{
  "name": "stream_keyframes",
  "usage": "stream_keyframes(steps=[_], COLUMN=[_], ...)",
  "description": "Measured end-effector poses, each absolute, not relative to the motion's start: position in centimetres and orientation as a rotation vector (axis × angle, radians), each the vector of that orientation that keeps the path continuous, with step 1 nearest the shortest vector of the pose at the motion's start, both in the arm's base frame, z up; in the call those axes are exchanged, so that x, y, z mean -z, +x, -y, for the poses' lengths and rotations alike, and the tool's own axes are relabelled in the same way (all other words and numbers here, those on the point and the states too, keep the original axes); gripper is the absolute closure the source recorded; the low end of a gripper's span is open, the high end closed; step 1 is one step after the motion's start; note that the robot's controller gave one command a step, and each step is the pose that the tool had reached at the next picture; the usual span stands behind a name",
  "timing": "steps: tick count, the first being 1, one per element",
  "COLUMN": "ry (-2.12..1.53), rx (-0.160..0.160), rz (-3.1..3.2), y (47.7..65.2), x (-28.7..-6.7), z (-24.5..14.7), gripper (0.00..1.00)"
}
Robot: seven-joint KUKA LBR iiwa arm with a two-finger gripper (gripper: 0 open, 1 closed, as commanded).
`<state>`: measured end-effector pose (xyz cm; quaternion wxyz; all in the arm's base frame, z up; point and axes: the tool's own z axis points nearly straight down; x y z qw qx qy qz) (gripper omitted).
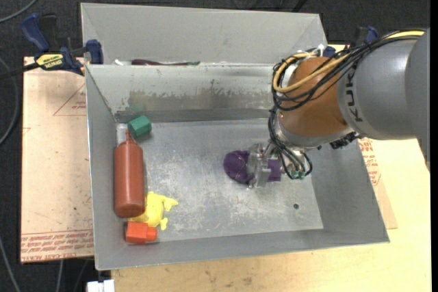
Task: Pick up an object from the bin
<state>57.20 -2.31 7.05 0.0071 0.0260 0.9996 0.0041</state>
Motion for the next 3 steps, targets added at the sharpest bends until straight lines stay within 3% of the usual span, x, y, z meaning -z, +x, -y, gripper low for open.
stream_keyframes(steps=[1, 2, 3], ry=[0.082, 0.146, 0.148], rx=[-0.013, -0.015, -0.015], rz=[-3.126, -3.121, -3.121], y=[57.2, 56.4, 56.3], x=[-7.0, -19.0, -19.0], z=[2.3, 2.7, 2.8], gripper=[1.00, 1.00, 1.00])
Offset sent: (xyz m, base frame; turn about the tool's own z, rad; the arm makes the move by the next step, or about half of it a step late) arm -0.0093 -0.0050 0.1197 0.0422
